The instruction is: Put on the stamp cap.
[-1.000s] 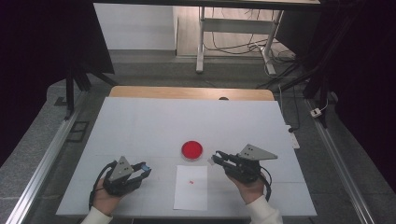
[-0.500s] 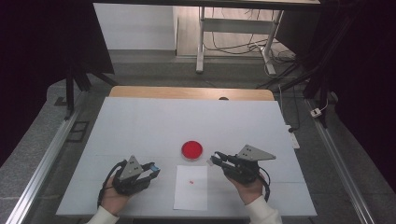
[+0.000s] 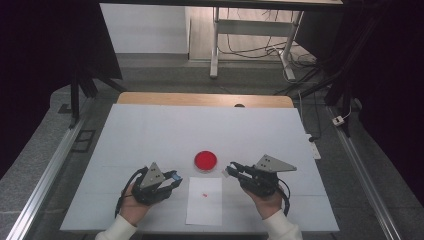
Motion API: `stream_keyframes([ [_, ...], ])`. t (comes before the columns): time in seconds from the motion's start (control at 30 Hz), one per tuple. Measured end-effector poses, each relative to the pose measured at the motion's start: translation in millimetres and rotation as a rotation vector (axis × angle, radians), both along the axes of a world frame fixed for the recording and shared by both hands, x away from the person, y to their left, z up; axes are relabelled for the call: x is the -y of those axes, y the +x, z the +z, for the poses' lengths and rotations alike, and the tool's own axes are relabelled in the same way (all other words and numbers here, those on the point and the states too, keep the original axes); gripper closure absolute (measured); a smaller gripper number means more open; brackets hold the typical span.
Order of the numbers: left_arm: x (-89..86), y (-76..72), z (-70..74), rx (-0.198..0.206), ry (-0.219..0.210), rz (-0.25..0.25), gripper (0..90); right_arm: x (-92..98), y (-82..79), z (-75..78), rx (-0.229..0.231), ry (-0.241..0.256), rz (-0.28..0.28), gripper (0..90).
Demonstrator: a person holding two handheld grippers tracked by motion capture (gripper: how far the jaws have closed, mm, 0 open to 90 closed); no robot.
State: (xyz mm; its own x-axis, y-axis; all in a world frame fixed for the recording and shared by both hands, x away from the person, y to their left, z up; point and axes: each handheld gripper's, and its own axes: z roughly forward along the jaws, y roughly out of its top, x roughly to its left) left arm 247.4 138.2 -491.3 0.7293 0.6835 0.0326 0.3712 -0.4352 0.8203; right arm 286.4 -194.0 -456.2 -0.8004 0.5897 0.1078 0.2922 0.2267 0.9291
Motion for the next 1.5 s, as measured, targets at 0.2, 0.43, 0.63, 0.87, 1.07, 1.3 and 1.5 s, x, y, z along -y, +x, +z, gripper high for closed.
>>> stream_keyframes([
  [0.2,12.9,0.9,2.5,0.010,-0.007,-0.023,64.1,0.1,-0.7,1.5,0.004,0.001,-0.001,75.9],
  [0.43,19.6,2.8,1.8,0.007,-0.005,-0.035,64.1,0.0,-1.2,2.1,0.010,0.005,-0.004,75.9],
  [0.63,28.0,5.5,1.2,0.005,0.001,-0.047,64.1,-1.2,-2.2,2.8,0.014,0.007,-0.003,75.9],
  [0.87,40.0,10.2,0.8,0.000,-0.002,-0.059,64.1,-1.1,-2.6,4.3,0.015,0.012,-0.001,75.9],
  [1.07,54.2,13.8,0.1,-0.004,-0.003,-0.076,64.1,-0.1,-2.5,4.9,0.018,0.014,-0.004,75.9],
  [1.3,63.9,14.7,-2.5,-0.005,0.004,-0.087,64.1,-1.9,-3.2,4.5,0.019,0.010,0.001,75.9],
  [1.5,71.5,14.6,-5.3,-0.010,0.003,-0.094,64.1,-3.8,-4.6,5.3,0.023,0.012,0.006,75.9],
])
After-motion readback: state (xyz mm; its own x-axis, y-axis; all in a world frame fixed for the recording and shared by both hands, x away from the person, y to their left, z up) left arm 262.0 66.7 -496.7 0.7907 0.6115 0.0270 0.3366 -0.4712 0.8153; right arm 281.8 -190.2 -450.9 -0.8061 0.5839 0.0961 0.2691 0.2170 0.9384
